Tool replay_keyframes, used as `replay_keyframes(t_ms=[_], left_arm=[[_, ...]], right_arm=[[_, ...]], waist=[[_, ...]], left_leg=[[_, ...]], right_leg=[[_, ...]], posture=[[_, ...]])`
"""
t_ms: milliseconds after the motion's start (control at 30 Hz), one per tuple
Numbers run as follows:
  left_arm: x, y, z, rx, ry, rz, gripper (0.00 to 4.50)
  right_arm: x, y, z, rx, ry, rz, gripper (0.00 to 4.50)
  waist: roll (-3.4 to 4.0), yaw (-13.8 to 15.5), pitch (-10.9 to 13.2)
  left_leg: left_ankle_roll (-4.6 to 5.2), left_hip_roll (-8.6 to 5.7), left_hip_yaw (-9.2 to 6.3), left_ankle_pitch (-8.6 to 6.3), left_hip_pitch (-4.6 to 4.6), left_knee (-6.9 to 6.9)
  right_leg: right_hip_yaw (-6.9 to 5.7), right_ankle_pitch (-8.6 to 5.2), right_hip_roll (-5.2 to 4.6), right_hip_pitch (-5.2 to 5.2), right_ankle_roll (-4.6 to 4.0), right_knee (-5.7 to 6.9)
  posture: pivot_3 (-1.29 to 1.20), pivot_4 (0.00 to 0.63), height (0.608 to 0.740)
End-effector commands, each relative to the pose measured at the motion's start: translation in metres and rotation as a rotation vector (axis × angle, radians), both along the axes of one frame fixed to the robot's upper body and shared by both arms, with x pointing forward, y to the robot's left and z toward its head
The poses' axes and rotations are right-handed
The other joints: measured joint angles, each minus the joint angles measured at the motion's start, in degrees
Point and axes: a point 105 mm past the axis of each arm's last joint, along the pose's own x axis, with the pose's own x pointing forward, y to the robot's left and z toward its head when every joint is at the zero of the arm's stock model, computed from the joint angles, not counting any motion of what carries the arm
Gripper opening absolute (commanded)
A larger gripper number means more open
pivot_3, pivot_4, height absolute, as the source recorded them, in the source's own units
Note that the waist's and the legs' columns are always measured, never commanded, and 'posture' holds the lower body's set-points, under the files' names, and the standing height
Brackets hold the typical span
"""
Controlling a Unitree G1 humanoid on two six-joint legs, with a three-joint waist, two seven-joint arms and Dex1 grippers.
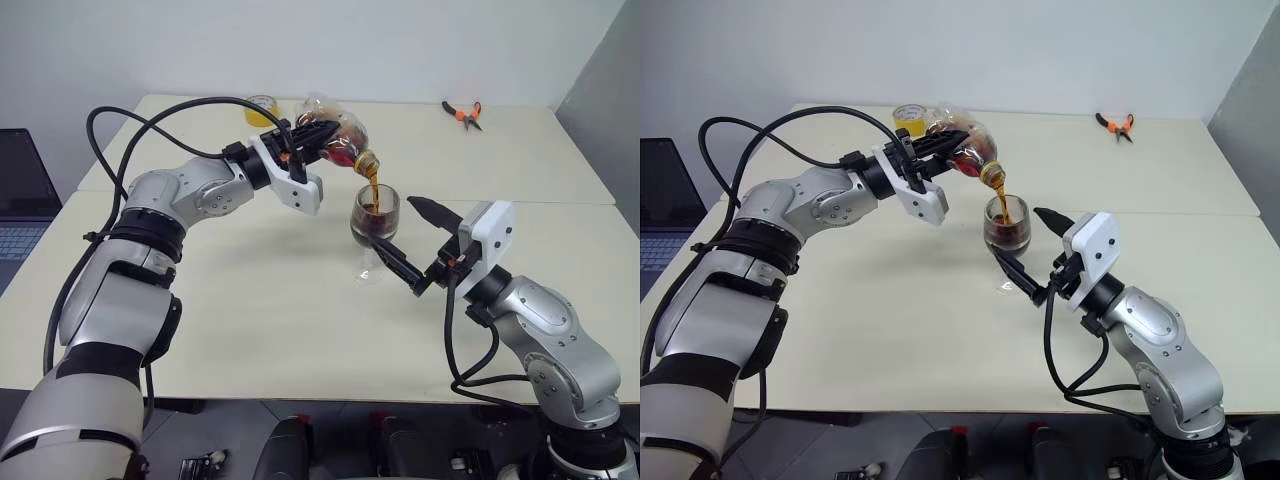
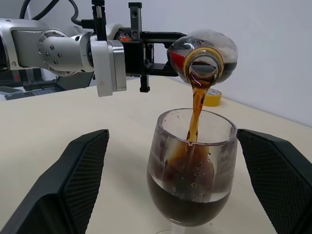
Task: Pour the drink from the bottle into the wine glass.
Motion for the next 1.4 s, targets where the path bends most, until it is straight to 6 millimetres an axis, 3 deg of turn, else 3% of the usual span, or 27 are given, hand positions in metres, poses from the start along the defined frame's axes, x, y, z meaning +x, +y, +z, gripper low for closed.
replay_keyframes(t_ms=[33,567,867,1200,1400], left_arm=[[-0.005,-0.002,0.016,-0.069,-0.021,-0.029,0.65],[-0.011,-0.007,0.005,-0.211,0.138,-0.073,0.64],[-0.015,-0.005,-0.001,-0.442,0.338,-0.081,0.64],[0.000,0.046,-0.025,-0.982,0.730,0.080,0.63],[0.005,0.078,-0.062,-1.212,0.825,0.207,0.63]], right_arm=[[-0.005,0.001,0.007,0.002,-0.033,0.018,4.50],[-0.007,0.002,0.008,0.006,-0.038,0.029,4.50],[-0.018,0.009,0.010,-0.005,-0.060,0.091,4.50],[-0.030,0.015,0.018,-0.089,-0.038,0.172,4.50],[-0.029,0.015,0.024,-0.106,0.027,0.185,4.50]], waist=[[0.00,0.0,0.0],[0.01,0.0,0.0],[0.02,-0.1,0.0],[0.02,-0.4,0.0],[0.00,-0.2,0.0]], left_leg=[[0.00,0.00,0.00,0.00,0.00,0.00],[0.00,0.01,0.00,0.00,-0.02,0.13],[0.00,0.03,-0.02,0.00,-0.04,0.29],[0.12,0.06,-0.12,-0.07,-0.08,0.57],[0.18,0.04,-0.13,-0.11,-0.08,0.60]], right_leg=[[0.00,0.00,0.00,0.00,0.00,0.00],[0.01,0.00,0.00,0.00,0.00,0.07],[0.03,0.00,0.00,0.01,0.00,0.19],[0.00,-0.01,0.01,0.01,0.00,0.45],[0.00,-0.01,0.00,0.02,0.00,0.44]], posture=[[0.00,0.150,0.740],[0.00,0.150,0.740],[0.00,0.150,0.740],[0.00,0.150,0.740],[0.00,0.150,0.740]])
